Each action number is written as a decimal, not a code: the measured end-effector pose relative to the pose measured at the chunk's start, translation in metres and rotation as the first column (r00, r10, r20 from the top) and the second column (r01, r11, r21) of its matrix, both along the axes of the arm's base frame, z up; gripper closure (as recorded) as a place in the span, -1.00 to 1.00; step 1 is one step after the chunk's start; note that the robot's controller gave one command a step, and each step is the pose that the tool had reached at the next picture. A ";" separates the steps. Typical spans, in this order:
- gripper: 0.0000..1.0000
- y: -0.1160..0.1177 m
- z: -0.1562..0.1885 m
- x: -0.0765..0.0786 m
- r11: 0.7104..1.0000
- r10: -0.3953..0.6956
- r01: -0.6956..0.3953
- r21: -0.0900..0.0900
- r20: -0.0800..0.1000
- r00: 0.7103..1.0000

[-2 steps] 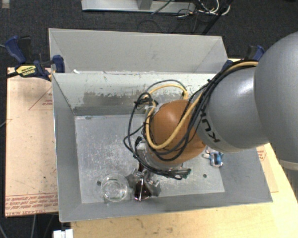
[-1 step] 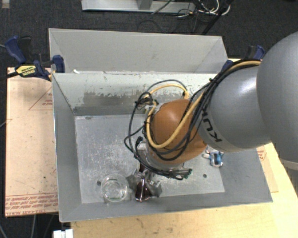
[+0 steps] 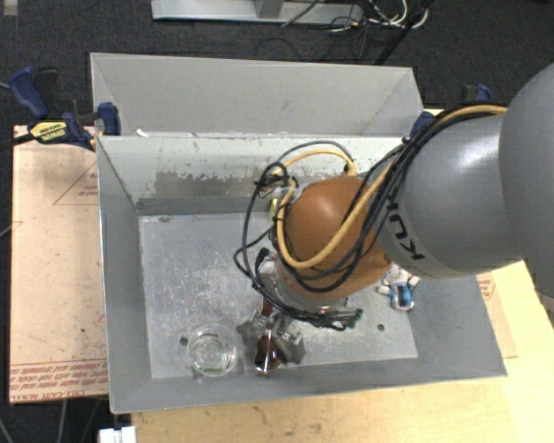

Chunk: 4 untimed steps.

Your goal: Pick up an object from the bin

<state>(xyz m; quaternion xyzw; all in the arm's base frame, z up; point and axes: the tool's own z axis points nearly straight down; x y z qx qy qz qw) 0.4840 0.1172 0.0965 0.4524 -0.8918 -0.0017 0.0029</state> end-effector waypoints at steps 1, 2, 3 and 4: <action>1.00 0.001 0.013 0.003 1.000 0.000 0.000 0.002 0.010 1.000; 1.00 0.001 0.020 0.002 1.000 0.000 0.000 0.001 0.007 1.000; 1.00 0.001 0.034 0.001 1.000 -0.001 0.001 0.001 0.004 1.000; 1.00 0.001 0.045 0.002 1.000 -0.002 0.002 0.001 0.007 1.000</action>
Offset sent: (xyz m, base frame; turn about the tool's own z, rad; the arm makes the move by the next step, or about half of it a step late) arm -0.0001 -0.0001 0.0629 0.0000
